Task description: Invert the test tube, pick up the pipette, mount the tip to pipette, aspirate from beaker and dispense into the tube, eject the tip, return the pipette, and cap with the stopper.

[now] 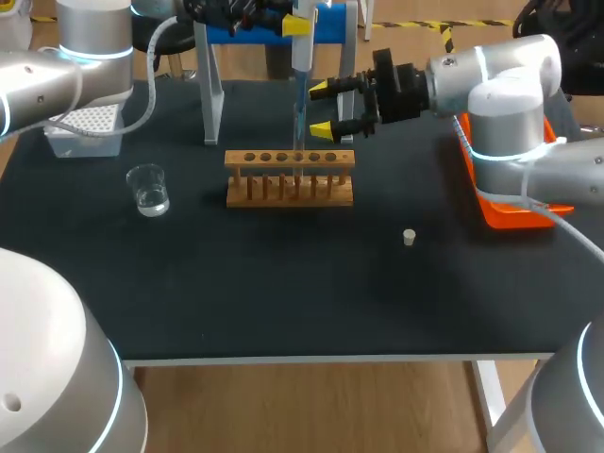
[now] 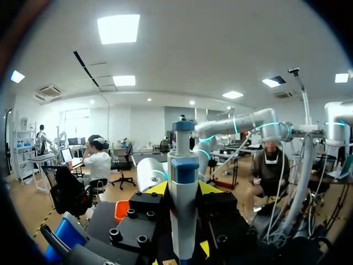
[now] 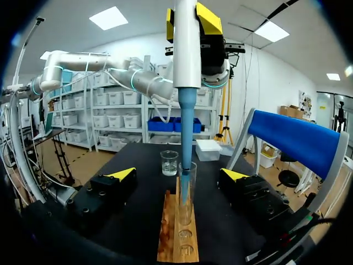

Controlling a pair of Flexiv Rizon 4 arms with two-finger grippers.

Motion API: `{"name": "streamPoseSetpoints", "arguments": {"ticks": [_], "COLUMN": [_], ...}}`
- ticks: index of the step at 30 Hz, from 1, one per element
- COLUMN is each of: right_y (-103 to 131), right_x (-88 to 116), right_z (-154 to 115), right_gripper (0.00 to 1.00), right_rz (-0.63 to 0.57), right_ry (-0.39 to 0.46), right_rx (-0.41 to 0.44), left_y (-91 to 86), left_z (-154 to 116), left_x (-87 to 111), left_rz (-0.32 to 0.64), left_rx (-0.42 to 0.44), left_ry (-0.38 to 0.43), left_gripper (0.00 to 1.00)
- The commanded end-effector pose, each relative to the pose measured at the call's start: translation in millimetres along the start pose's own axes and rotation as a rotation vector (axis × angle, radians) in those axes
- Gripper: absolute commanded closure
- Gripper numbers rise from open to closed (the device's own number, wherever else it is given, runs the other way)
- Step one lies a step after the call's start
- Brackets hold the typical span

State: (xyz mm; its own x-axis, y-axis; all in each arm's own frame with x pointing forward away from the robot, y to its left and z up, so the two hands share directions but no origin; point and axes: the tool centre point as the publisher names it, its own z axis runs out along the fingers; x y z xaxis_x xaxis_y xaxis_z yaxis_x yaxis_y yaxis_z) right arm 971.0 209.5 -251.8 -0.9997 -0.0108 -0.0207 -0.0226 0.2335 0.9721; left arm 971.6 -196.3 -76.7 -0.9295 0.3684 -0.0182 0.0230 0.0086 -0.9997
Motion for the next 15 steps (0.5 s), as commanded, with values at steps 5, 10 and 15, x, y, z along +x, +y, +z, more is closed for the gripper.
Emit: {"name": "streamPoseSetpoints", "arguments": {"ticks": [5, 10, 15], "right_y": [-12, -22, -30], "right_x": [-3, -2, 0], "right_z": [21, 31, 41], "right_gripper": [0.0, 0.0, 0.0], "right_rz": [0.014, 0.022, 0.022], "right_ry": [0.01, 0.008, -0.003], "right_rx": [0.042, 0.076, 0.11], "left_y": [-0.4, -0.4, -0.4], "left_z": [-2, -2, -2], "left_x": [-1.8, -1.8, -1.8], "left_rz": [0.0, 0.0, 0.0], "left_rx": [-0.001, -0.001, -0.001], "left_ry": [0.007, 0.007, 0.007], "left_gripper": [1.0, 1.0, 1.0]}}
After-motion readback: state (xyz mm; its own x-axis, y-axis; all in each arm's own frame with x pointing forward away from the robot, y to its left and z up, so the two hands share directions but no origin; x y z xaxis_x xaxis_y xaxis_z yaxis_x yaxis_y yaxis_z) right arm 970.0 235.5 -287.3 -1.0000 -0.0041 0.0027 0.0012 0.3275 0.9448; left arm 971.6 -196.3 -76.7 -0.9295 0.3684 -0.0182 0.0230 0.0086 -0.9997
